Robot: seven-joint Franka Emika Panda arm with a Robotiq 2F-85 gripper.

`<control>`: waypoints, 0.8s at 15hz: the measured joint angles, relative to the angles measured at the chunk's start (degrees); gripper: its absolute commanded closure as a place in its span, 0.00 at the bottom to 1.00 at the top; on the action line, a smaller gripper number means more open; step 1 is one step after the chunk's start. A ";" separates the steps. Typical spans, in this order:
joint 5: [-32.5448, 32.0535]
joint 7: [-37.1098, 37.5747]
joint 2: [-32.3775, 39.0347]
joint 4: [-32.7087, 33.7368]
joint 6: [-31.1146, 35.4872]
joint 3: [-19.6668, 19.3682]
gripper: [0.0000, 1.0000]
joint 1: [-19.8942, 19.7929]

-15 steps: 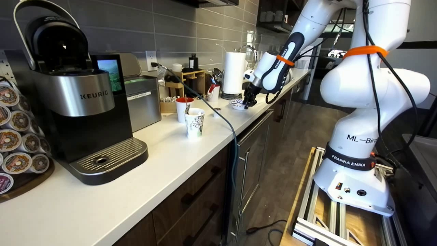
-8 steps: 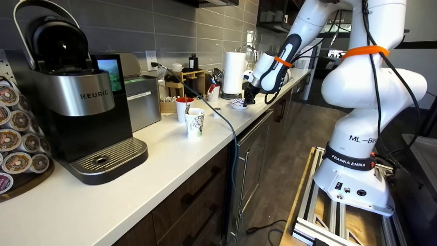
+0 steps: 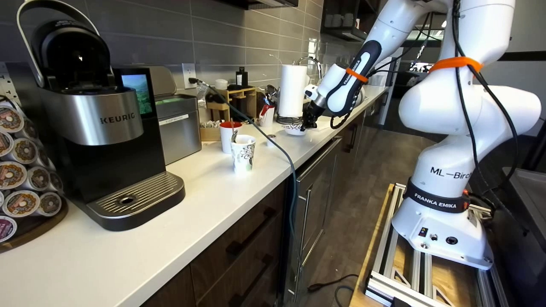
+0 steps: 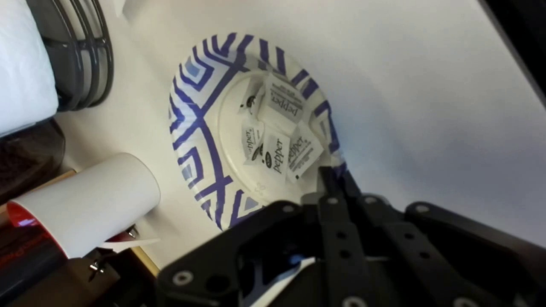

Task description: Pick up the plate on the right and put it in the cabinet

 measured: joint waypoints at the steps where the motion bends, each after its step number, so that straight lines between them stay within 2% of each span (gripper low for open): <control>1: -0.29 -0.99 0.03 -1.13 0.29 4.16 0.99 -4.19; 4: -2.54 -3.32 -0.12 -3.81 1.03 14.43 0.99 -16.10; 9: -8.62 -4.24 -0.59 -6.23 6.25 26.86 0.99 -33.12; 12: -13.45 -3.18 -0.41 -7.29 8.38 35.69 0.99 -42.91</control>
